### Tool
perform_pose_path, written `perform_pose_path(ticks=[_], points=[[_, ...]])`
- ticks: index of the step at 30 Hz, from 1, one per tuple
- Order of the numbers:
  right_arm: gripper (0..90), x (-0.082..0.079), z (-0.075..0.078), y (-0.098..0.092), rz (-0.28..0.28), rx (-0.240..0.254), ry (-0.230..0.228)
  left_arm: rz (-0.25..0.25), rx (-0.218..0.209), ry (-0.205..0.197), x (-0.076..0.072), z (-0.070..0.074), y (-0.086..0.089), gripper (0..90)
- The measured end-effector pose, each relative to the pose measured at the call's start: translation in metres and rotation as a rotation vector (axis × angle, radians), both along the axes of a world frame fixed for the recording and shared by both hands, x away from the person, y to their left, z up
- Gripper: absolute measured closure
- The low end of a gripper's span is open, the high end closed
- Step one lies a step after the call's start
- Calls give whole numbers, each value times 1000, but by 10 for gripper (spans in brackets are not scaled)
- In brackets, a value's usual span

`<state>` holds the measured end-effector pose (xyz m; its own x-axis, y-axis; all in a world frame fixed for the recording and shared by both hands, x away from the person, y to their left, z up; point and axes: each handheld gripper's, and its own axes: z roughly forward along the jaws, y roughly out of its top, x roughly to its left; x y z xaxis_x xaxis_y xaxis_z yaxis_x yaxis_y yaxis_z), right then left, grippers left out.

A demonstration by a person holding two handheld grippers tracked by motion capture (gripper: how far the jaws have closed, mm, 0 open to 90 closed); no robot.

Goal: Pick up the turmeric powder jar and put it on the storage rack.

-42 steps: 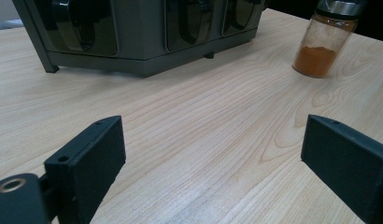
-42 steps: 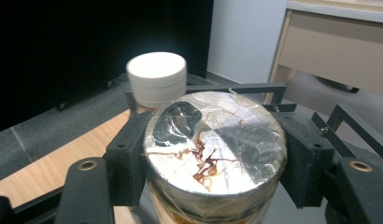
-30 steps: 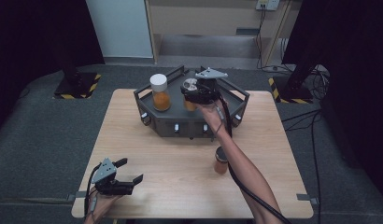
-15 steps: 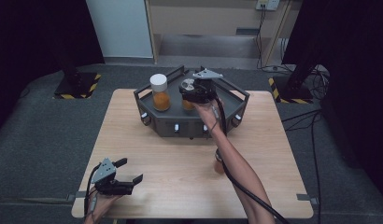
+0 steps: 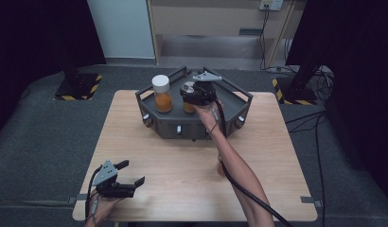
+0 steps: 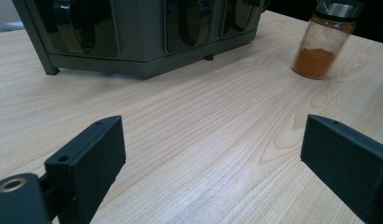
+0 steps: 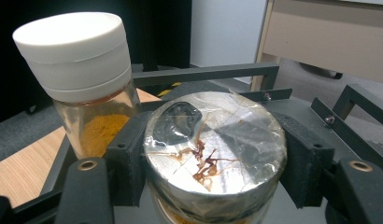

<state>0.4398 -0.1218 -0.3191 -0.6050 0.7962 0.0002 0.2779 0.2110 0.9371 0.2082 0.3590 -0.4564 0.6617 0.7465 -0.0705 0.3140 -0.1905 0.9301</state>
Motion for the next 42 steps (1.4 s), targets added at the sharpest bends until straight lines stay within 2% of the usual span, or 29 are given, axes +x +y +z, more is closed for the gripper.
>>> perform_pose_path(ticks=[9, 18, 34, 38, 42], points=[[345, 4, -4, 2, -11, -3, 12, -3, 0, -1, 0, 0, 0, 59], [344, 6, -9, -2, -15, 23, 23, -5, 4, -2, 0, 0, -1, 60], [338, 6, -12, -2, -17, 32, 17, -8, 8, -3, 0, 1, -1, 60], [263, 4, -10, -1, -30, 33, 19, -7, 5, -2, 0, 0, -1, 60], [188, 0, -9, -6, -38, 66, 2, -10, 9, -3, 0, 1, -1, 60]])
